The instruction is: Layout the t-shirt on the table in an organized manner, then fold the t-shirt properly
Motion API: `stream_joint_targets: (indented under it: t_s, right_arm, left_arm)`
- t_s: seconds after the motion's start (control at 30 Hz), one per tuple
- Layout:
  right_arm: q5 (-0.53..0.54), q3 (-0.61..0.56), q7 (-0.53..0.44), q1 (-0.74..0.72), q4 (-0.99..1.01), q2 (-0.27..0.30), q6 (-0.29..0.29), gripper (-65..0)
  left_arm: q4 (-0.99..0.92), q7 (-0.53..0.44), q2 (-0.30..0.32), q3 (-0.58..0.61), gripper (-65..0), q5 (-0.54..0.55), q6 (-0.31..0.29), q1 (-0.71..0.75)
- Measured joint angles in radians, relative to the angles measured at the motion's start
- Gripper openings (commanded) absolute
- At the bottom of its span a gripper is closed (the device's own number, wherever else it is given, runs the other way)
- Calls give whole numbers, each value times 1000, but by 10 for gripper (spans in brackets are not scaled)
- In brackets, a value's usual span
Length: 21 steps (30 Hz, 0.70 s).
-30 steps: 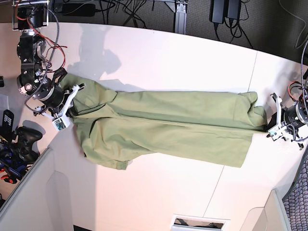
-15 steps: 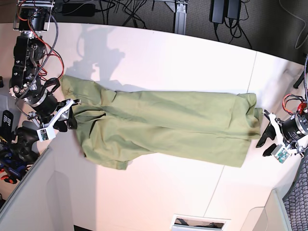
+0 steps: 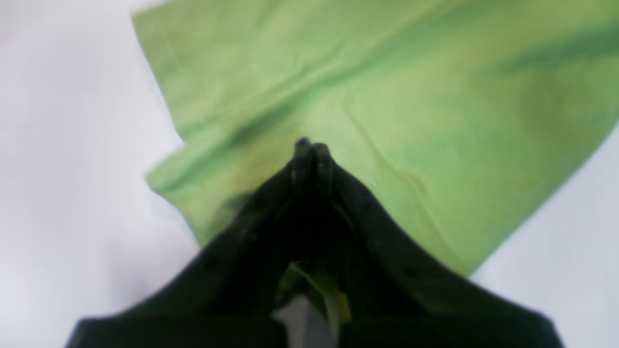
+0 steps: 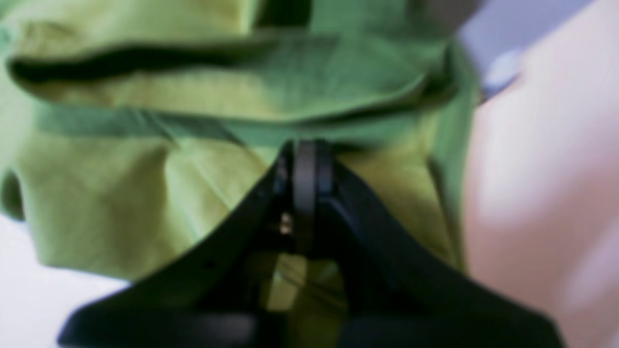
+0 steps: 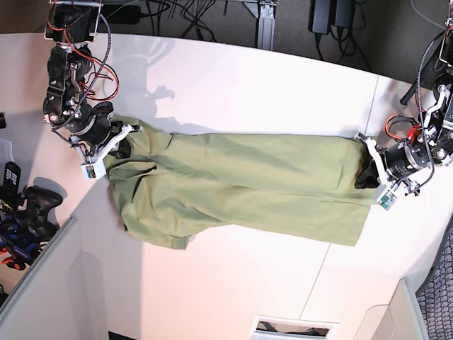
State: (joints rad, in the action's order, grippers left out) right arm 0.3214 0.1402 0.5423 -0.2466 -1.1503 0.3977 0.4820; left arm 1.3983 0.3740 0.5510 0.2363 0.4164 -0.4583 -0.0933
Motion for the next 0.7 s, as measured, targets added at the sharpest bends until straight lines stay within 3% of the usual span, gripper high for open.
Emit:
stream_joint_targets:
  t_s: [0.3,0.47,0.7]
  right_arm:
    - [27,0,80,-5,5,5,0,-650]
    - [80,0,90,103,-100,50,1,-650]
    - [75,3,84,291,-269,105,-1,-650]
  left_arm:
    - [0,-12,10,0,-650,-82,-4,63]
    - [36,-16,76,0,-650,-84,-42,109]
    - [163,-15,168,0,-650,-86,-55,216]
